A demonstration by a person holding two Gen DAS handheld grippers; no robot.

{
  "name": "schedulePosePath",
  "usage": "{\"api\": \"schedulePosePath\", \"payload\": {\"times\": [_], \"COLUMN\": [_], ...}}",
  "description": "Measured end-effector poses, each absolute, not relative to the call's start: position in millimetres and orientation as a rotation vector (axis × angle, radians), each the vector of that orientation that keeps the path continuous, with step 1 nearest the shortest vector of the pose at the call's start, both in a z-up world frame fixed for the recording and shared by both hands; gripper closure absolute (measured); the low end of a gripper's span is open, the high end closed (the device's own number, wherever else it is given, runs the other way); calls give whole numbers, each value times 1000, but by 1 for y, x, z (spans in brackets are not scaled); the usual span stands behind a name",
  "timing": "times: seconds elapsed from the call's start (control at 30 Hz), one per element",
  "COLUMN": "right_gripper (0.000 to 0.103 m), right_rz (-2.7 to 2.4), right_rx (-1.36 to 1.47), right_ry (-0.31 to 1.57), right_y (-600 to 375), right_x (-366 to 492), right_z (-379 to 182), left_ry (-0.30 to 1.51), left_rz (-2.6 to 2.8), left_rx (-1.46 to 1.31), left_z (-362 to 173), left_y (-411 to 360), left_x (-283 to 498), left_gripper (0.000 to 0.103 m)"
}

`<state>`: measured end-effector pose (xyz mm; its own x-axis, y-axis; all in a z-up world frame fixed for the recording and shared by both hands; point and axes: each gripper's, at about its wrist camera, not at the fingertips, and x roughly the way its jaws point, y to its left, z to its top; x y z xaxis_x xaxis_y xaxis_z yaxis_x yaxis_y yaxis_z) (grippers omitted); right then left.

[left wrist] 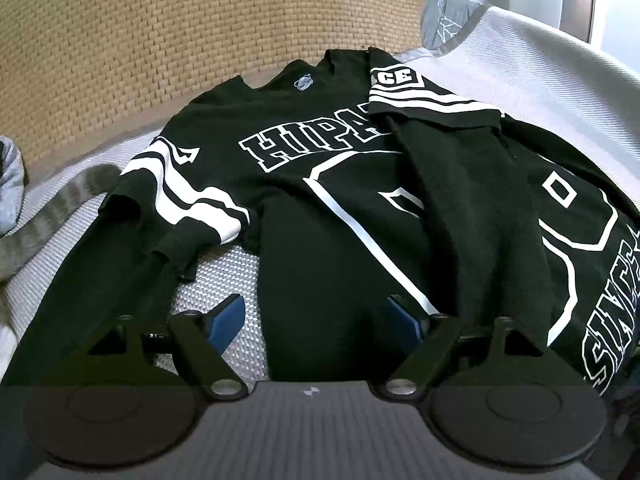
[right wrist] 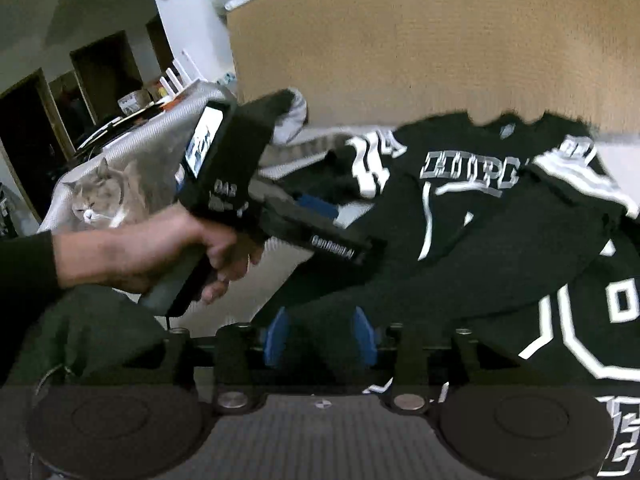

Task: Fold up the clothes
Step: 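Release the sleeve and smooth it flat with the right tool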

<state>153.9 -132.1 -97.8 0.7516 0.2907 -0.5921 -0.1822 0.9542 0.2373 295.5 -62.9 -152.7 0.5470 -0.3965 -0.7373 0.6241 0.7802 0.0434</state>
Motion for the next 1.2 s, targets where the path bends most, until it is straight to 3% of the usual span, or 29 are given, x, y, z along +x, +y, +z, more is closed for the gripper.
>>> {"api": "schedulePosePath", "payload": {"times": [0.13,0.43,0.57,0.93,1.2], "right_gripper": [58,59,60,47,46], "right_rz": [224,84,35,80,103], "right_rx": [182,179,192,-127,-113], "right_ry": [613,684,822,780,783], "right_y": [-150,-183,-194,-131,-117], "right_x": [159,232,255,199,186], "right_z": [-95,-128,-148,-163,-164], "left_ry": [790,766,745,780,767], "left_rz": [-630,-738,-814,-694,-620], "left_rx": [330,386,387,356,315], "left_z": [-154,-154,-153,-154,-146], "left_y": [-65,-76,-79,-68,-56], "left_x": [295,282,276,288,293], "left_gripper": [23,24,24,23,23]}}
